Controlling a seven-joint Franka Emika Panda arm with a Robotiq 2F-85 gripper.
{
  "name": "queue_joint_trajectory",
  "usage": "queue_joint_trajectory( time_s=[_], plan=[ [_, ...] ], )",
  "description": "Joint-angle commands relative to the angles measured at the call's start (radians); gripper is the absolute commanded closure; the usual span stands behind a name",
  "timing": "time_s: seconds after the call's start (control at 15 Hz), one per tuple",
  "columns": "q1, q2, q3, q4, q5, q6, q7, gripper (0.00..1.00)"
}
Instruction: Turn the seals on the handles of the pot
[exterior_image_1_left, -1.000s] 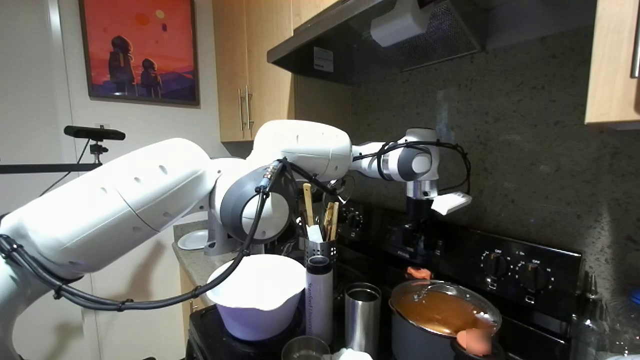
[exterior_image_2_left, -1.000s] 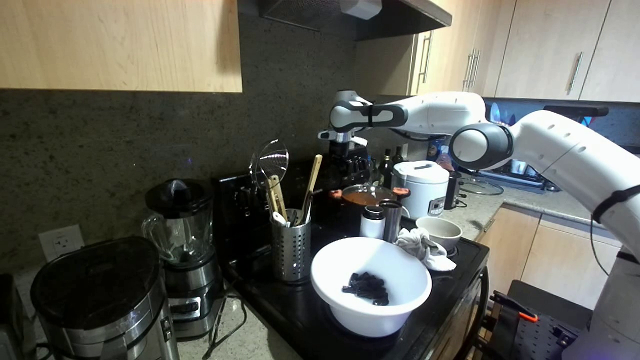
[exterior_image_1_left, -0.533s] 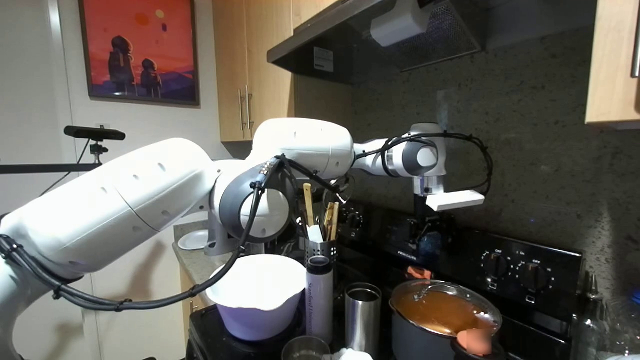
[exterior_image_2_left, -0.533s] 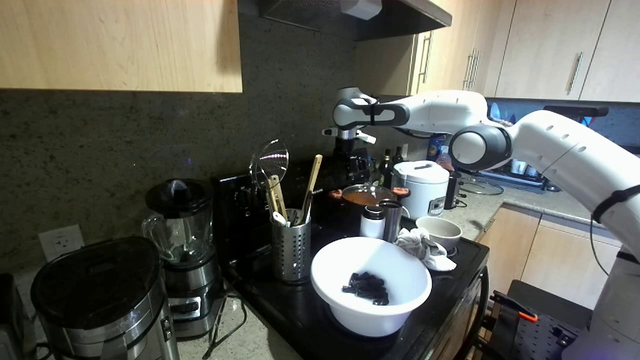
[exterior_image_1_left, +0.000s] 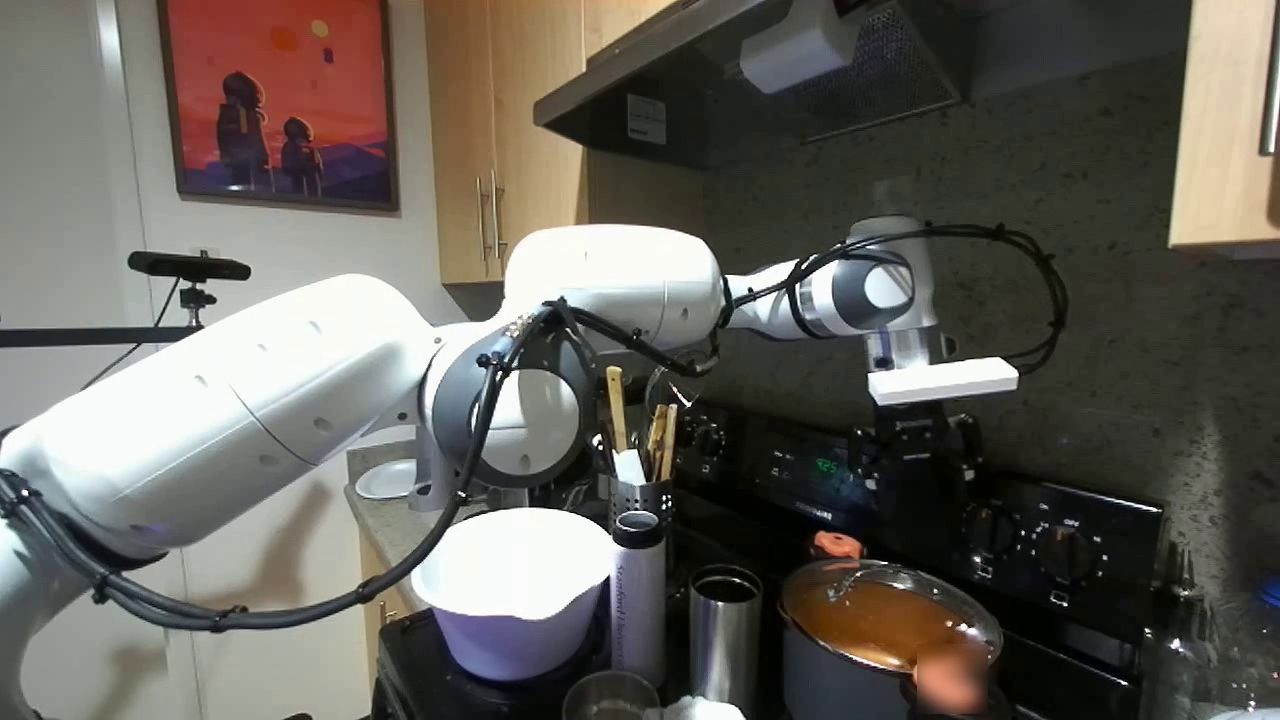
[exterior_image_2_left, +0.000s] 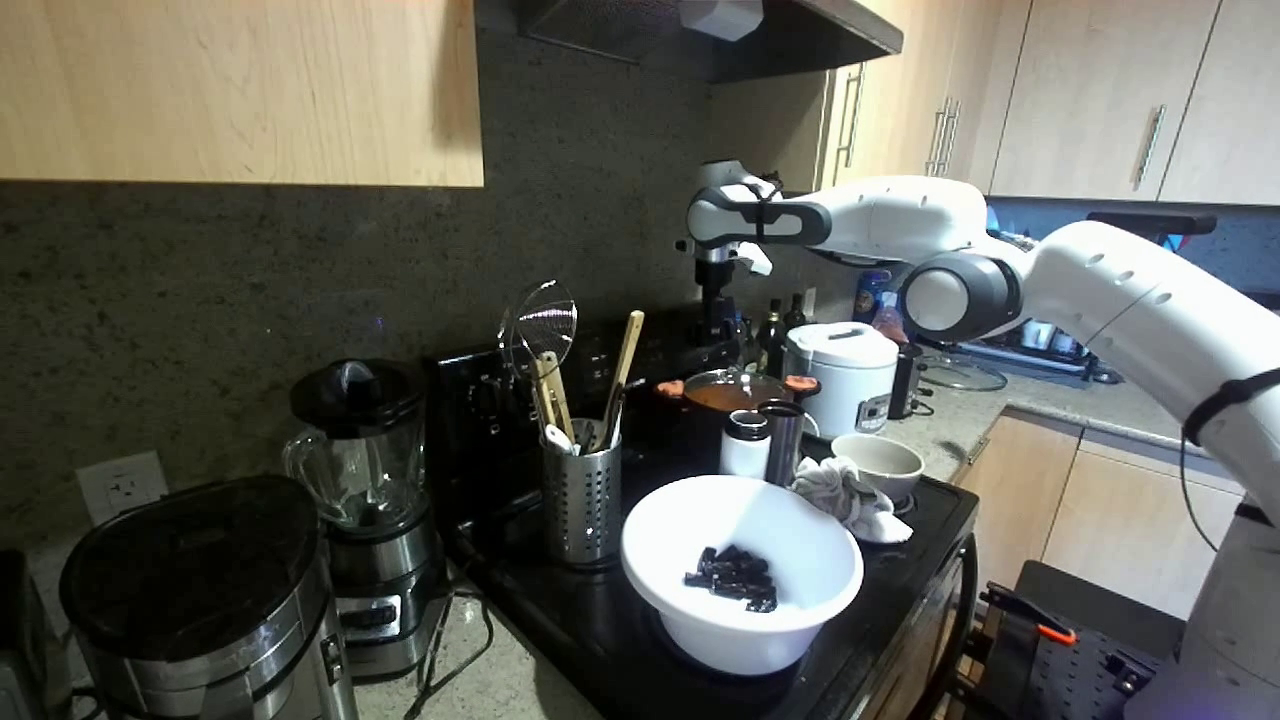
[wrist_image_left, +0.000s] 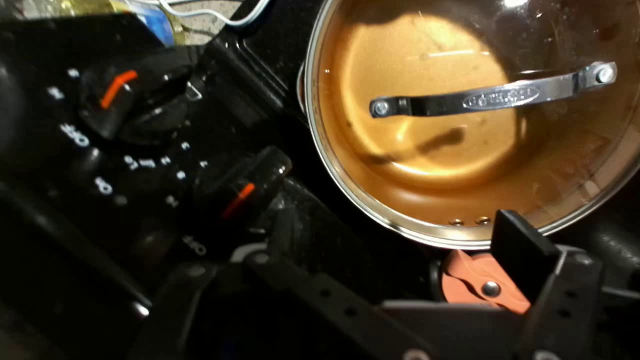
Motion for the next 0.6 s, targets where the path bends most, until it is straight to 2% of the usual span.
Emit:
queue_joint_trajectory(
  time_s=[0.0,0.27,0.53],
  plan=[
    [0.002,-0.017,-0.041,0.001,-0.015,-0.063,0.117,0.00],
    [0.007,-0.013,-0.079,0.001,-0.012,-0.083,0.269,0.00],
    [0.004,-0.029,-0.081,-0.009,-0.003,-0.115,0.344,0.00]
  ],
)
